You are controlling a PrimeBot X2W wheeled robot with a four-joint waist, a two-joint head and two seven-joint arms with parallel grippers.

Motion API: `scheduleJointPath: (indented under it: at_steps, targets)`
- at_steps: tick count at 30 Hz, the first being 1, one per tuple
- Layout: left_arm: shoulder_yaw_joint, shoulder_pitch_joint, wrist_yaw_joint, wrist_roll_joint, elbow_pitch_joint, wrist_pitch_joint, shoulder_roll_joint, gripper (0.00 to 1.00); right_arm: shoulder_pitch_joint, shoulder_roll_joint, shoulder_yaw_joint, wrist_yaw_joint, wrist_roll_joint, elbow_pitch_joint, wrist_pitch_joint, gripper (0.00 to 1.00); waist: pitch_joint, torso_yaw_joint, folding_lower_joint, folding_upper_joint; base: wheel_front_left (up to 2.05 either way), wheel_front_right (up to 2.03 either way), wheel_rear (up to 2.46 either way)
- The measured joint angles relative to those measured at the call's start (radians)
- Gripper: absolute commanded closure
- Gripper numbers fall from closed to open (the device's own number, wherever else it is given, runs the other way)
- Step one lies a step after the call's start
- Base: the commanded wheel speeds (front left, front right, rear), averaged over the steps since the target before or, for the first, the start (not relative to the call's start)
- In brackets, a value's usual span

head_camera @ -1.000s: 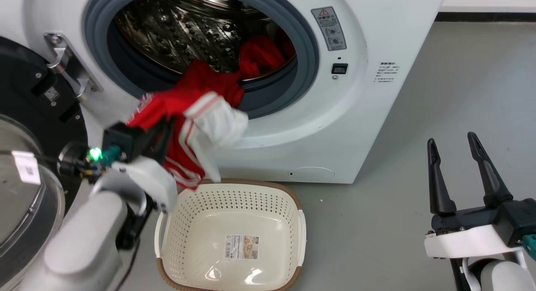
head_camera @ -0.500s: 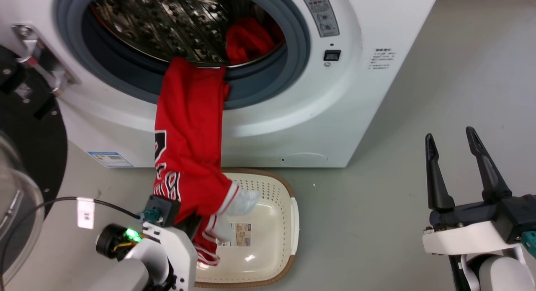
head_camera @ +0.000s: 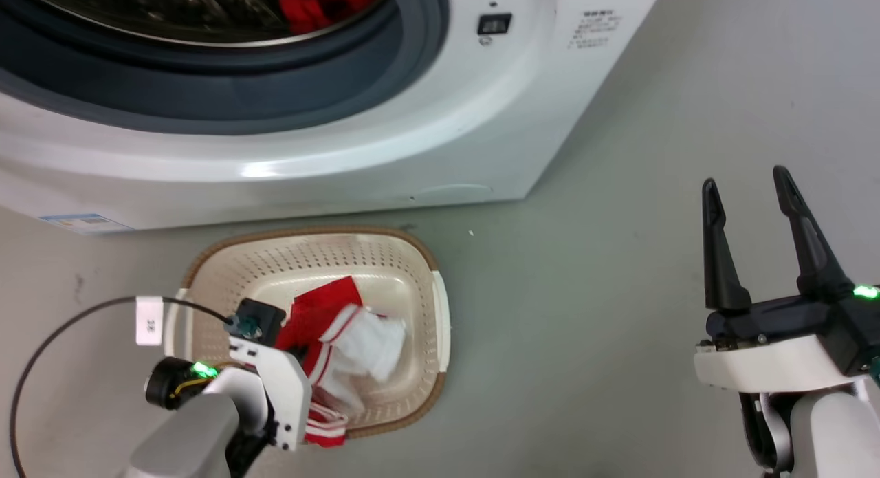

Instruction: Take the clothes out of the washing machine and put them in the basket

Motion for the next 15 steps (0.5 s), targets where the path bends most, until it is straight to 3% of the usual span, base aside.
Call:
scheduleJointPath:
  at_steps: [15]
  targets:
    - [0.041,-0.225,-0.014,-0.006,0.353,-0.106,-0.046,1.0,-0.054,0.0,0.009,0.0,0.034,-0.047,0.0,0.0,0.227,-0.114,0.0001,0.0,0.0,0.0,0.0]
